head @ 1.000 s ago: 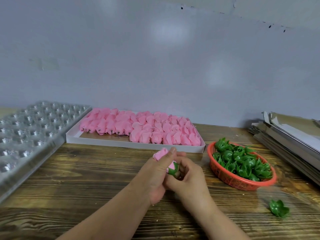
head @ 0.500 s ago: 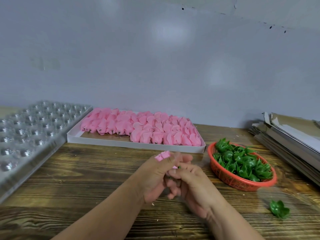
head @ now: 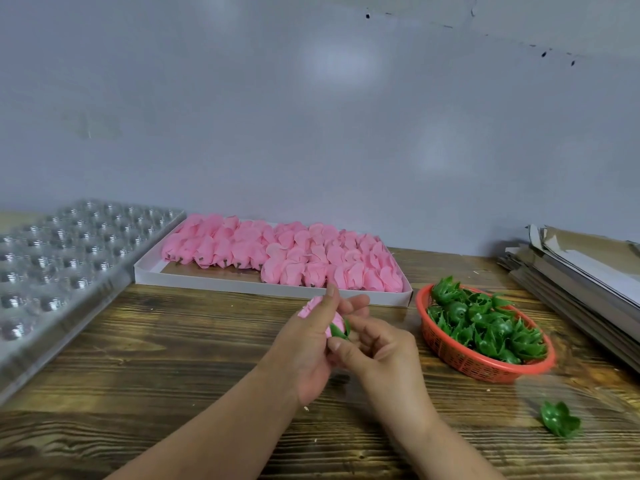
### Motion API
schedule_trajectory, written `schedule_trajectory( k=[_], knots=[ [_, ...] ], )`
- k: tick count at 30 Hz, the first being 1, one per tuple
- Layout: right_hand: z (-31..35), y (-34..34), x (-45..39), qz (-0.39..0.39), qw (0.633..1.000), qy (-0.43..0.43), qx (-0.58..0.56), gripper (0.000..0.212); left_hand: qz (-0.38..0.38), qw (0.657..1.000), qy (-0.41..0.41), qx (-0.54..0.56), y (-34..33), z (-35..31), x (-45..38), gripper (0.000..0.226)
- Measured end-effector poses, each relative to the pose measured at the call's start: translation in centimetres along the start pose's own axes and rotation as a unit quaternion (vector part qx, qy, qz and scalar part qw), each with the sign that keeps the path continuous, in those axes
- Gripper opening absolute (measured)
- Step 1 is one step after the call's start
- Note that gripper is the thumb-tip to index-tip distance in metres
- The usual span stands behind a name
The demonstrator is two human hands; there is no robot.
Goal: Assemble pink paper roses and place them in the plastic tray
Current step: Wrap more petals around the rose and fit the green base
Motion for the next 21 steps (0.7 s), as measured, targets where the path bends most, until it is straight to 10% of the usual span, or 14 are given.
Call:
schedule_trajectory(
  k=[9,21],
  knots=[
    [1.0,0.1,0.2,-0.025,0.984,0.069,0.165,0.04,0.011,0.998,0.034,0.057,0.1,0.7,0.2,0.032],
    [-2.1,-0.9,-0.3,0.062,0.934,-0.171,-0.308,0.01,0.097,0.989,0.048,-0.105,0.0,0.1,0.4,0.025]
  ],
)
Point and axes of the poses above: each hand's wrist, its own x-axis away from the middle knuckle, its own y-axis out of the back of the hand, z = x × y, the point moved 6 cm from there along -x, towards the middle knuckle, and after that the axes turned 8 degrees about z, right-handed, at the moved point
